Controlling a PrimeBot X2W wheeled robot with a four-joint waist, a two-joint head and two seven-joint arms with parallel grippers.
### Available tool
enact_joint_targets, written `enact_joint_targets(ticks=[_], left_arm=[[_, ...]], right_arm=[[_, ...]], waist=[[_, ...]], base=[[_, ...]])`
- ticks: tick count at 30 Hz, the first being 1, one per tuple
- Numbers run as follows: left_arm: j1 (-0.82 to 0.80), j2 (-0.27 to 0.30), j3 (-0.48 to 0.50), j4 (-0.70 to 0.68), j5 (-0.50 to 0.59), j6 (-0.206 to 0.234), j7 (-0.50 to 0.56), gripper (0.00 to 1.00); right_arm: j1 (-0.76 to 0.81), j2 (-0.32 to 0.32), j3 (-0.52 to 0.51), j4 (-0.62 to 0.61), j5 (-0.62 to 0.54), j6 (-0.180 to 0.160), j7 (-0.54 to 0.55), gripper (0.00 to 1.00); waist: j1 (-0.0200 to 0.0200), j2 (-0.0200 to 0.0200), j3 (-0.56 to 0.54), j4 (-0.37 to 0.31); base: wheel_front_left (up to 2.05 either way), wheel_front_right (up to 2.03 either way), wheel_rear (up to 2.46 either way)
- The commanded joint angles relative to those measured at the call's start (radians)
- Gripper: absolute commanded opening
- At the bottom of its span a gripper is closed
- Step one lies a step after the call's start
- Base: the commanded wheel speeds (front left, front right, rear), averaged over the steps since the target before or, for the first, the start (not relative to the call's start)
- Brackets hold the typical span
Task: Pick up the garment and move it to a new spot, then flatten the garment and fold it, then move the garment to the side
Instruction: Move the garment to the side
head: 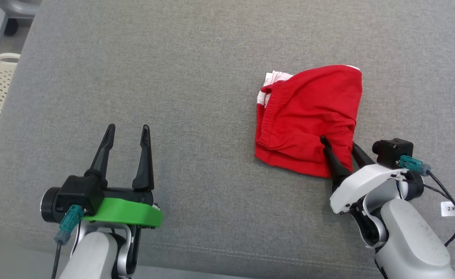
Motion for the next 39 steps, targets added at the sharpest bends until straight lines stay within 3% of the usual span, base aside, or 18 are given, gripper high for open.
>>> enact_joint_targets(ticks=[1, 10, 19, 26, 36, 39], left_arm=[[-0.017, 0.002, 0.003, -0.002, 0.012, -0.001, -0.006, 1.00], [-0.020, 0.019, 0.013, -0.031, 0.021, 0.004, -0.008, 1.00], [-0.037, 0.066, 0.018, -0.109, 0.044, 0.016, 0.035, 1.00], [-0.063, 0.098, 0.012, -0.171, 0.060, 0.016, 0.085, 1.00], [-0.134, 0.106, -0.016, -0.211, 0.074, 0.001, 0.128, 1.00], [-0.160, 0.107, -0.026, -0.218, 0.079, -0.005, 0.135, 1.00]], right_arm=[[-0.006, 0.002, 0.009, -0.008, 0.004, 0.000, 0.004, 0.00], [0.056, -0.034, 0.003, -0.119, -0.116, 0.000, -0.020, 0.00], [0.192, -0.080, -0.096, -0.260, -0.248, -0.001, 0.015, 0.00], [0.206, -0.122, -0.136, -0.313, -0.278, -0.001, 0.019, 0.00], [0.032, -0.271, -0.160, -0.336, -0.265, -0.001, 0.006, 0.00], [-0.032, -0.372, -0.155, -0.298, -0.235, -0.001, 0.018, 0.00]], waist=[[-0.0001, 0.0000, -0.001, -0.016], [-0.0001, 0.0000, -0.001, -0.114], [-0.0001, 0.0000, 0.027, -0.300], [-0.0001, 0.0000, 0.061, -0.425], [-0.0001, 0.0000, 0.128, -0.477], [-0.0001, 0.0000, 0.155, -0.478]], base=[[0.00, 0.00, 0.00], [0.00, 0.00, 0.00], [0.00, 0.00, 0.00], [0.00, 0.00, 0.00], [0.00, 0.00, 0.00], [0.00, 0.00, 0.00]])
